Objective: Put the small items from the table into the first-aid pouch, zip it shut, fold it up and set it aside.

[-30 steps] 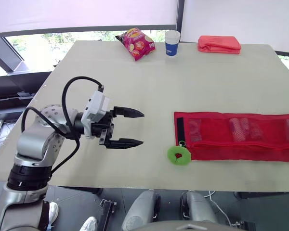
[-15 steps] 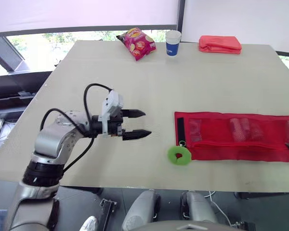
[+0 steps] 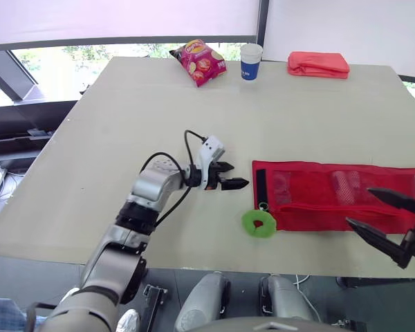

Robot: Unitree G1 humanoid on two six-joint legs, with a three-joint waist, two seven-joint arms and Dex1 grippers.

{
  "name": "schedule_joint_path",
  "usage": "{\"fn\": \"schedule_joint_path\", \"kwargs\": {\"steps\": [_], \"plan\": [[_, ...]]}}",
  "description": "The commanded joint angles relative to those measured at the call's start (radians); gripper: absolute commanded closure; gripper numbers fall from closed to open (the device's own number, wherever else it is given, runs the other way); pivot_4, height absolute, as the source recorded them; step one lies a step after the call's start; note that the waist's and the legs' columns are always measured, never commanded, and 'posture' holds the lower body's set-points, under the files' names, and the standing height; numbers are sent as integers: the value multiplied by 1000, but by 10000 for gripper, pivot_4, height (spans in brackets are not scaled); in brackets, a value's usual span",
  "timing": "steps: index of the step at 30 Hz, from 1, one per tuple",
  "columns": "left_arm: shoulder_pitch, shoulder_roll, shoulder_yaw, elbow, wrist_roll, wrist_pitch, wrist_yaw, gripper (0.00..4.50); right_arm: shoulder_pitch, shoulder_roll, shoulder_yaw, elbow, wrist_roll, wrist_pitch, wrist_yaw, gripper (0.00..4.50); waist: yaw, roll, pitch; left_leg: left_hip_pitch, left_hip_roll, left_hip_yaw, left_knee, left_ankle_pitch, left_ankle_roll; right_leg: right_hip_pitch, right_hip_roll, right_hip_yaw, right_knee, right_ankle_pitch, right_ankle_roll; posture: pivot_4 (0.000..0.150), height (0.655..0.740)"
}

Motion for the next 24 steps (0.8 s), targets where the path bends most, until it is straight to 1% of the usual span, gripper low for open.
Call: {"fn": "schedule_joint_path", "kwargs": {"steps": [1, 7, 11, 13, 14, 15, 18, 19, 20, 21, 22, 23, 24], "plan": [[-55, -68, -23, 89, 30, -51, -25, 0, 48, 20, -14, -41, -35, -73, 39, 646, 2, 0, 0, 0, 0, 0, 0, 0, 0, 0, 0, 0, 0, 0, 0, 1500, 7395], [-132, -174, -25, 278, 105, -157, 12, 0, 76, 57, -3, -68, -35, -112, 29, 646, 8, 0, 0, 0, 0, 0, 0, 0, 0, 0, 0, 0, 0, 0, 0, 1500, 7395], [-162, -215, -58, 399, 191, -265, 11, 0, 103, 72, 5, -76, -50, -144, 37, 646, 10, -1, -1, 0, 0, 0, 1, 0, 0, 0, 0, 0, 0, 0, 0, 1500, 7395], [-166, -236, -74, 448, 218, -289, -6, 0, 112, 75, 8, -79, -51, -152, 36, 646, 12, -1, -1, 0, 0, 0, 0, 0, 0, 0, 0, 0, 0, 0, 0, 1500, 7395], [-165, -244, -81, 465, 230, -300, -17, 2589, 117, 76, 10, -83, -53, -157, 38, 102, 13, -1, -2, 0, 0, 0, 0, 0, 0, 0, 0, 0, 0, 0, 0, 1500, 7395], [-163, -249, -84, 475, 238, -308, -24, 2589, 123, 76, 12, -88, -56, -160, 42, 102, 14, -1, -2, 0, 0, 0, 0, 0, 0, 1, 0, 0, 0, 0, 0, 1500, 7395], [-164, -257, -74, 492, 245, -321, -36, 14449, 133, 77, 13, -96, -58, -172, 46, 0, 17, -2, -4, 0, 0, 0, 0, 0, 0, 1, 0, 0, 0, 0, 0, 1500, 7395], [-164, -258, -69, 494, 244, -324, -39, 16045, 134, 78, 13, -96, -59, -175, 46, 0, 18, -3, -5, 0, 0, 0, 0, 0, 1, 1, 0, 0, 0, 0, 0, 1500, 7395], [-167, -259, -53, 495, 236, -322, -40, 19386, 132, 78, 15, -95, -64, -185, 49, 0, 19, -4, -6, 0, 0, 0, 0, -1, 1, 1, 0, 0, -1, 0, 0, 1500, 7395], [-170, -258, -38, 496, 228, -319, -39, 24362, 131, 76, 18, -93, -68, -194, 53, 0, 19, -4, -6, 0, 0, 0, 0, -1, 1, 1, 0, 0, -1, 0, 0, 1500, 7395], [-174, -256, -20, 495, 220, -317, -40, 26454, 130, 74, 22, -91, -72, -201, 56, 0, 18, -4, -6, 0, 0, 0, 1, -1, 1, 1, 0, 0, -1, 0, 0, 1500, 7395], [-177, -254, -5, 492, 214, -314, -42, 31966, 131, 73, 24, -89, -74, -206, 58, 0, 18, -4, -6, 0, 0, 0, 0, -1, 1, 1, 0, 0, -1, 0, 0, 1500, 7395], [-183, -248, 10, 491, 209, -314, -43, 35466, 127, 72, 28, -87, -73, -209, 54, 0, 17, -4, -6, 0, 0, 0, 0, -1, 1, 1, 0, 0, -1, 0, 0, 1500, 7395]]}}
